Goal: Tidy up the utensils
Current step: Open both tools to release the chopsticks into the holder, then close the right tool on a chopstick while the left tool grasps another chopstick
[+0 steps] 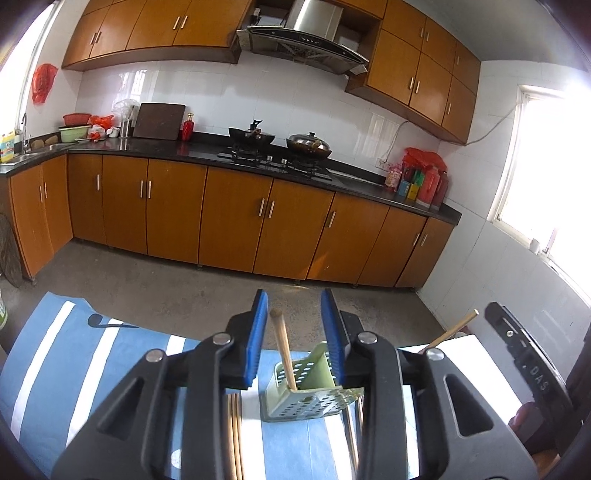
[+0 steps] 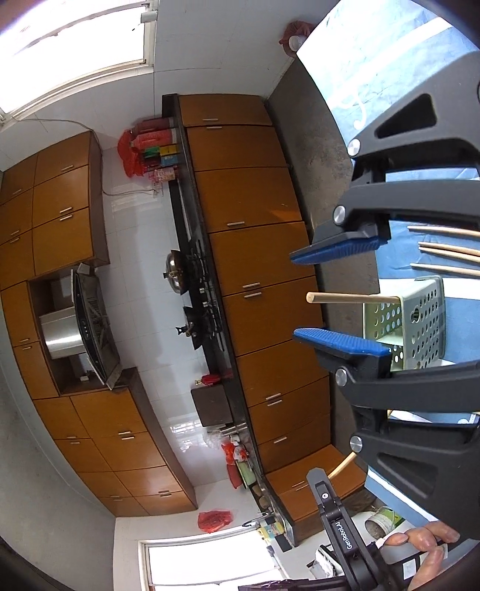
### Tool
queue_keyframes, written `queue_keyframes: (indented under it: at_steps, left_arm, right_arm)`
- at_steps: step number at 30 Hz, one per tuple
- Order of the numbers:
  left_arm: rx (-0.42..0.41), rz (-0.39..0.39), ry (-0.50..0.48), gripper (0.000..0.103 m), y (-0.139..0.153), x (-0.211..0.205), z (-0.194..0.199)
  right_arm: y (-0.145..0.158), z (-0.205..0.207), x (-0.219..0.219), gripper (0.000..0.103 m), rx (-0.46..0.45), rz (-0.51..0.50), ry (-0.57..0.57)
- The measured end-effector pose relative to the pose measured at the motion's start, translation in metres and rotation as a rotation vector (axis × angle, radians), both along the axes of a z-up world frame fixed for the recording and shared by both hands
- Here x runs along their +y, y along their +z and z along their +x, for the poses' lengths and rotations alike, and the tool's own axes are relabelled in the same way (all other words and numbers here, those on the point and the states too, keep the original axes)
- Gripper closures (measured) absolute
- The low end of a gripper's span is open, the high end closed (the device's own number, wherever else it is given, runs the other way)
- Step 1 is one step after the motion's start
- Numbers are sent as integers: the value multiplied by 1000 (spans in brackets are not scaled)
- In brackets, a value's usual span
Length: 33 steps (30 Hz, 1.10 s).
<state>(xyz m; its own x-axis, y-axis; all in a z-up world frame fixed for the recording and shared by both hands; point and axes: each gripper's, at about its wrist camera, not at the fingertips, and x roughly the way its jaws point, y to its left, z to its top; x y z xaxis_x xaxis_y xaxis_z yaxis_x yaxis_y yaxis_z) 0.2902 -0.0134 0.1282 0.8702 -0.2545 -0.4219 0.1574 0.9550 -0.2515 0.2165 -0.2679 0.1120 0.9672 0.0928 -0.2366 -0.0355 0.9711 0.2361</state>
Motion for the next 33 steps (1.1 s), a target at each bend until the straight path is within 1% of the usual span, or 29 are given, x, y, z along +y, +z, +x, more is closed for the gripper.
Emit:
queue_keyframes:
  at_steps: [1, 2, 3, 4, 6, 7, 8, 9, 11, 12, 13, 14, 15, 16, 17, 19, 21, 22, 23, 25, 26, 27, 28, 29, 30, 31, 32, 33]
  left_arm:
    - [-7, -5, -2, 72, 2, 3, -5]
    - [-16, -8, -4, 68, 4, 6, -11]
    - [-31, -6, -1, 61, 7, 11, -21]
    - [-44, 0, 7, 58, 8, 16, -31]
    - [-54, 14, 17, 53, 8, 23, -48]
    - [-51, 21, 25, 51, 4, 29, -57]
    - [-41, 28, 36, 45, -5, 38, -67]
    - [-27, 32, 45, 37, -14, 44, -73]
    - [24, 54, 76, 30, -37, 58, -84]
    - [80, 82, 104, 28, -59, 66, -87]
    - [115, 98, 119, 28, -73, 72, -88]
    - [167, 124, 140, 28, -95, 78, -89]
    - [199, 142, 164, 28, -109, 82, -90]
    - [221, 148, 183, 28, -122, 86, -92]
    - [250, 138, 199, 28, -139, 92, -96]
    - [315, 130, 199, 28, -161, 99, -98]
    - [366, 139, 188, 28, -178, 100, -101]
    - [383, 143, 186, 26, -184, 99, -102]
    - [401, 144, 179, 22, -189, 98, -102]
    - [408, 145, 152, 20, -192, 95, -103]
    - [407, 153, 132, 20, -193, 90, -105]
    - [409, 156, 118, 20, -191, 86, -102]
    - [412, 157, 102, 20, -191, 81, -101]
    - [418, 150, 82, 21, -192, 77, -100]
    - [425, 146, 68, 21, -192, 74, -98]
    - [433, 144, 54, 23, -194, 70, -98]
    - [441, 141, 40, 31, -196, 65, -95]
    - [456, 134, 16, 43, -198, 60, -93]
  right_arm:
    - [2, -7, -4, 62, -8, -4, -7]
    - [2, -14, -8, 54, -15, -7, -15]
    - [1, -20, -12, 49, -16, -12, -26]
    - [-2, -28, -16, 42, -10, -22, -40]
    - [-15, -41, -26, 38, 24, -50, -70]
    - [-24, -46, -31, 36, 55, -67, -85]
    - [-35, -48, -36, 31, 95, -83, -99]
    - [-49, -49, -40, 29, 147, -93, -113]
    - [-79, -48, -48, 29, 248, -89, -123]
    - [-101, -45, -51, 29, 315, -80, -123]
    - [-116, -44, -51, 32, 366, -78, -121]
    - [-135, -40, -50, 46, 435, -74, -101]
    - [-153, -36, -47, 51, 499, -55, -73]
    - [-165, -34, -44, 56, 537, -34, -54]
    - [-177, -32, -40, 57, 568, -8, -36]
    - [-192, -26, -27, 58, 607, 2, -18]
    - [-198, -21, -17, 58, 620, -2, -2]
    - [-201, -20, -13, 58, 623, -9, 4]
    - [-204, -17, -8, 58, 630, -27, 8]
    - [-210, -11, -2, 59, 658, -49, 15]
    - [-216, -10, -1, 63, 668, -57, 17]
    - [-216, -12, 1, 67, 654, -86, 6]
    - [-218, -14, 2, 76, 654, -108, -1]
    - [-218, -15, 1, 90, 654, -128, -17]
    - [-218, -15, -3, 94, 653, -128, -32]
    - [-217, -17, -10, 94, 654, -102, -35]
    - [-217, -18, -18, 95, 656, -81, -60]
    - [-217, -20, -25, 95, 658, -75, -97]
